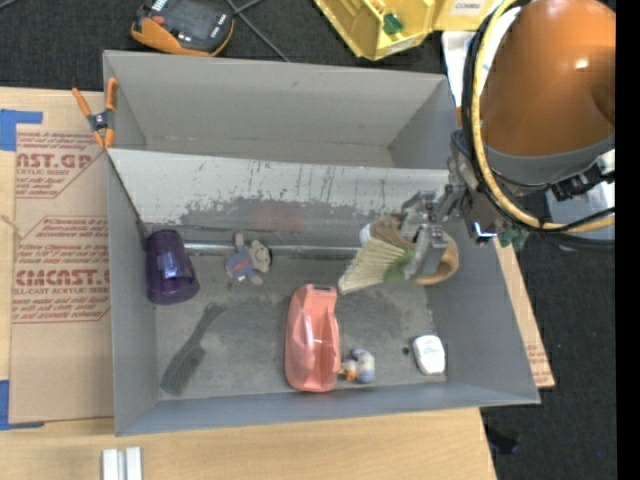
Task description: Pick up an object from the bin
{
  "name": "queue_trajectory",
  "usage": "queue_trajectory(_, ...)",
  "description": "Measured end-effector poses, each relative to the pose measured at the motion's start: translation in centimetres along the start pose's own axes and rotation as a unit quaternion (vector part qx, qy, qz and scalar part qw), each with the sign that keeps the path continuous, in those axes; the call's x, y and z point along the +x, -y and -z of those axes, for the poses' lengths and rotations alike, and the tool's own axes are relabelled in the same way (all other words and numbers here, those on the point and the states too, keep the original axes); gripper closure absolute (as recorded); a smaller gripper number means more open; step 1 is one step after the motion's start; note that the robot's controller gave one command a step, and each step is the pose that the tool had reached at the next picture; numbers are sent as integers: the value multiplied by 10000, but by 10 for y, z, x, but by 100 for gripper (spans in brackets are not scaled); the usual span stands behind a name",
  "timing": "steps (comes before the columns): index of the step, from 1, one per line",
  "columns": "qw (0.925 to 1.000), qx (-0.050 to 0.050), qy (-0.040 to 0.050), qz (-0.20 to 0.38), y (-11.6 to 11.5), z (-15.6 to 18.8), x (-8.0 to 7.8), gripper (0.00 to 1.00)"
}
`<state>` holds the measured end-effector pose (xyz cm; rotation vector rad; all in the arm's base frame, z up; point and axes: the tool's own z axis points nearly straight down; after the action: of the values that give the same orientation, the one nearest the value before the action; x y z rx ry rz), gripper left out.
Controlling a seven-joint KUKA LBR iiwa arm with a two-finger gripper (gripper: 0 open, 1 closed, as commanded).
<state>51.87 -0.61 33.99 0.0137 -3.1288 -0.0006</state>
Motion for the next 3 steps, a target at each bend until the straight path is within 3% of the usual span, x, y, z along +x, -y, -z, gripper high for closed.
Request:
queue_trajectory(1, 9960, -12, -19, -890, -59, -55, 27, 0)
queue_trajectory(2, 10000, 10, 35, -31, -3, -19, 7, 0)
queue_trajectory(3, 9971, -21, -27, -758, -57, -26, 13, 0)
